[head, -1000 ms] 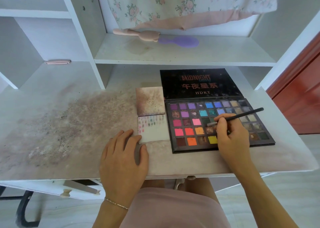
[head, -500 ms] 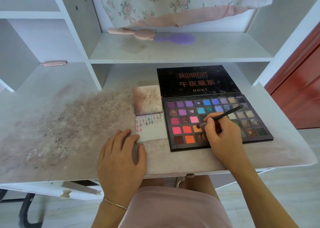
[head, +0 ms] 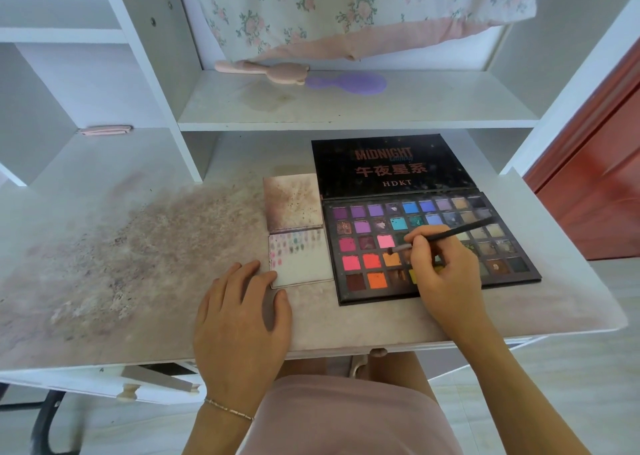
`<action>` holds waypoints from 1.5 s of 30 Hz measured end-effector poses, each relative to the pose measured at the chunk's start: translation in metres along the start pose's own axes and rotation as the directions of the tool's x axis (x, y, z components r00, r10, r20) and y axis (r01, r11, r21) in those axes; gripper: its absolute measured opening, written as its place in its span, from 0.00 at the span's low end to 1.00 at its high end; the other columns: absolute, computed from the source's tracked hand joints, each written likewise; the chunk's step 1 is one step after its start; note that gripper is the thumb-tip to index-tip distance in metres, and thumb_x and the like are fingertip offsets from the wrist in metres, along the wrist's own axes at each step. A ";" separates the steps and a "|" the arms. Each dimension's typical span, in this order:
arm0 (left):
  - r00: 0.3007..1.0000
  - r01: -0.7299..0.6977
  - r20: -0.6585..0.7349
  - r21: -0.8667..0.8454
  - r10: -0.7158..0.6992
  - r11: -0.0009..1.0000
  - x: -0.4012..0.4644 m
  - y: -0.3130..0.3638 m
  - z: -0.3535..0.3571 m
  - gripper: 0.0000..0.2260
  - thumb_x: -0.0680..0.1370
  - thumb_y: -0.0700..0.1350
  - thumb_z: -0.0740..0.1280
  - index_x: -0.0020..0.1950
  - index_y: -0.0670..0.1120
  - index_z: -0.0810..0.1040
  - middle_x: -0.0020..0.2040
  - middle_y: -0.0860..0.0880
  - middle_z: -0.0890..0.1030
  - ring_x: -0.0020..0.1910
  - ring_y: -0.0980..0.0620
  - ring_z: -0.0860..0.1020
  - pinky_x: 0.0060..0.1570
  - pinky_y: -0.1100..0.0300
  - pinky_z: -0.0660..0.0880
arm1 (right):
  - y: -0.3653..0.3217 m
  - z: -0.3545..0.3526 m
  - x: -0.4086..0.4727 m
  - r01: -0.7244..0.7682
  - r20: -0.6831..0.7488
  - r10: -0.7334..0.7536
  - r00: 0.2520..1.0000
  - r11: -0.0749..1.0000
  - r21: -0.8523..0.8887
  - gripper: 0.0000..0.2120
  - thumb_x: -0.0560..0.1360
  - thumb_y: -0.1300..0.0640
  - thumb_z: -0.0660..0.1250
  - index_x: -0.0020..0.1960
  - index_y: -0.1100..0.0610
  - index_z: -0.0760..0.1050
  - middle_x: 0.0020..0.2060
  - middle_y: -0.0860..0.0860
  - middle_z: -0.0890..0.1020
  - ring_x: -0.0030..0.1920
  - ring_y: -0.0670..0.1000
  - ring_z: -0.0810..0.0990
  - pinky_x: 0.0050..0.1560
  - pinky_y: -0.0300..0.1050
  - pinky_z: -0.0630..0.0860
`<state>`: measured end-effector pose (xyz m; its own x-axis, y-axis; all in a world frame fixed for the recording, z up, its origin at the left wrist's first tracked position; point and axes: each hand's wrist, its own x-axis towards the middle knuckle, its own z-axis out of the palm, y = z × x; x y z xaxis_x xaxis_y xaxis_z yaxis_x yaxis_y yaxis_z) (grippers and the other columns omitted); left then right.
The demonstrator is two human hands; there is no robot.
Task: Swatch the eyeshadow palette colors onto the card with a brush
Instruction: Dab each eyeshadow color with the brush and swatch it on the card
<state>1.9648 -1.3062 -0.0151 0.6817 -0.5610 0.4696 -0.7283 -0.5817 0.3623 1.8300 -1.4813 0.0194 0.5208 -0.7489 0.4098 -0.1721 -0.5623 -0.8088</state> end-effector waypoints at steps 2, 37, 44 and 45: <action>1.000 0.002 -0.002 -0.001 -0.002 1.000 0.000 0.000 0.000 0.17 0.73 0.51 0.57 0.48 0.44 0.82 0.53 0.44 0.82 0.54 0.41 0.79 0.53 0.46 0.75 | -0.006 0.007 -0.001 0.000 -0.008 0.000 1.000 0.998 0.069 0.09 0.73 0.57 0.58 0.42 0.43 0.69 0.32 0.42 0.76 0.36 0.43 0.78 0.32 0.32 0.73; 0.998 0.010 0.063 -0.010 -0.009 1.000 0.001 0.002 -0.005 0.18 0.73 0.51 0.57 0.49 0.44 0.82 0.53 0.44 0.82 0.55 0.41 0.79 0.54 0.44 0.75 | -0.037 0.079 0.004 -0.076 0.338 0.052 0.940 0.995 0.060 0.12 0.75 0.59 0.63 0.40 0.43 0.67 0.38 0.50 0.81 0.38 0.43 0.78 0.37 0.33 0.74; 0.998 0.008 0.064 -0.005 -0.007 1.000 0.001 0.001 -0.005 0.18 0.73 0.52 0.57 0.49 0.43 0.82 0.53 0.43 0.82 0.55 0.42 0.79 0.55 0.44 0.75 | -0.035 0.078 0.003 -0.094 0.361 0.061 0.930 0.993 0.073 0.08 0.74 0.59 0.63 0.42 0.48 0.70 0.36 0.47 0.79 0.37 0.43 0.78 0.37 0.30 0.73; 0.998 0.008 0.065 -0.005 -0.008 1.000 0.001 0.001 -0.005 0.18 0.73 0.52 0.57 0.49 0.43 0.82 0.53 0.43 0.82 0.55 0.42 0.79 0.55 0.44 0.75 | -0.035 0.078 0.003 -0.093 0.360 0.060 0.931 0.993 0.076 0.09 0.74 0.59 0.63 0.41 0.46 0.69 0.36 0.46 0.79 0.37 0.43 0.77 0.37 0.30 0.73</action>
<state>1.9641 -1.3045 -0.0105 0.6903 -0.5936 0.4137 -0.7232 -0.5832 0.3699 1.9027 -1.4361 0.0163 0.7757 -0.6045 0.1814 -0.1560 -0.4621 -0.8730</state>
